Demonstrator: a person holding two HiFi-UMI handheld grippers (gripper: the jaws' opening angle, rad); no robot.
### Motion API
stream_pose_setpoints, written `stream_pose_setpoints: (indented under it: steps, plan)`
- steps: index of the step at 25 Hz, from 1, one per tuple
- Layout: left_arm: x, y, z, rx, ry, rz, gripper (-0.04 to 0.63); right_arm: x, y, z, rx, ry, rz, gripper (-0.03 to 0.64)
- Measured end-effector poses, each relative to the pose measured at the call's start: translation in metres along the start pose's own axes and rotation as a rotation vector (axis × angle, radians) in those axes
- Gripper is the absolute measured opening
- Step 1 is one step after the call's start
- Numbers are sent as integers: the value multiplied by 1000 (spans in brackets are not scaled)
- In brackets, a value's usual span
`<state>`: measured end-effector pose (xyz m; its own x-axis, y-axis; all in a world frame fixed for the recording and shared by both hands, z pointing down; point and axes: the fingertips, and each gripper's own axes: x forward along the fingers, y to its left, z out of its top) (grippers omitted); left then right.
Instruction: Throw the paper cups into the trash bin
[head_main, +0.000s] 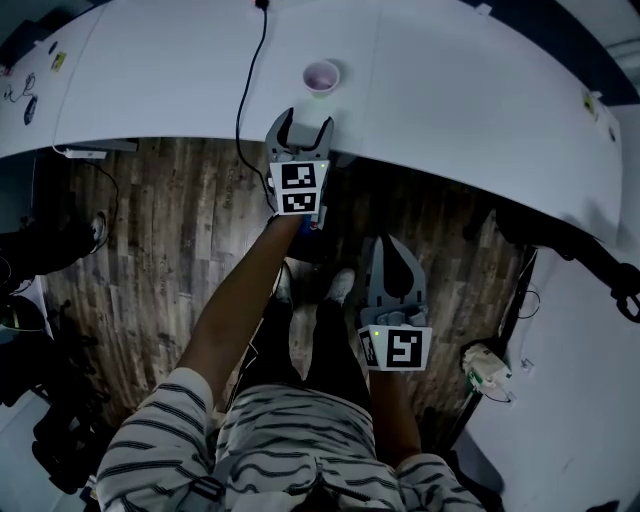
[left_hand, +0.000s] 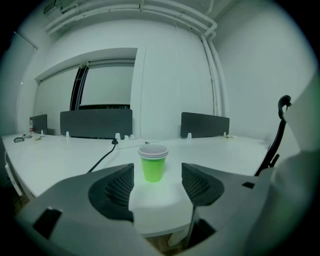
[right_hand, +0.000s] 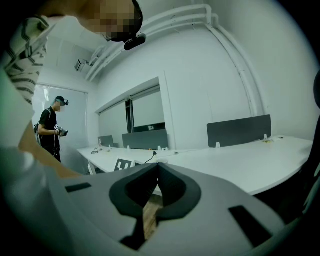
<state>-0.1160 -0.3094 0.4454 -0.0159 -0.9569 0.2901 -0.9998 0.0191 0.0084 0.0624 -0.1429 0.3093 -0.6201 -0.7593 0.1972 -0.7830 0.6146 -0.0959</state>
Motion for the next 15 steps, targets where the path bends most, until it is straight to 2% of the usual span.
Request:
stream_pose_setpoints:
  steps: [7,15]
  plan:
    - [39,6,-9,26,27,0,317,2,-6,-7,2,8,-14,9]
    - [70,15,-27,18,96,9,331,0,-7,-9,-7,23,-13,9]
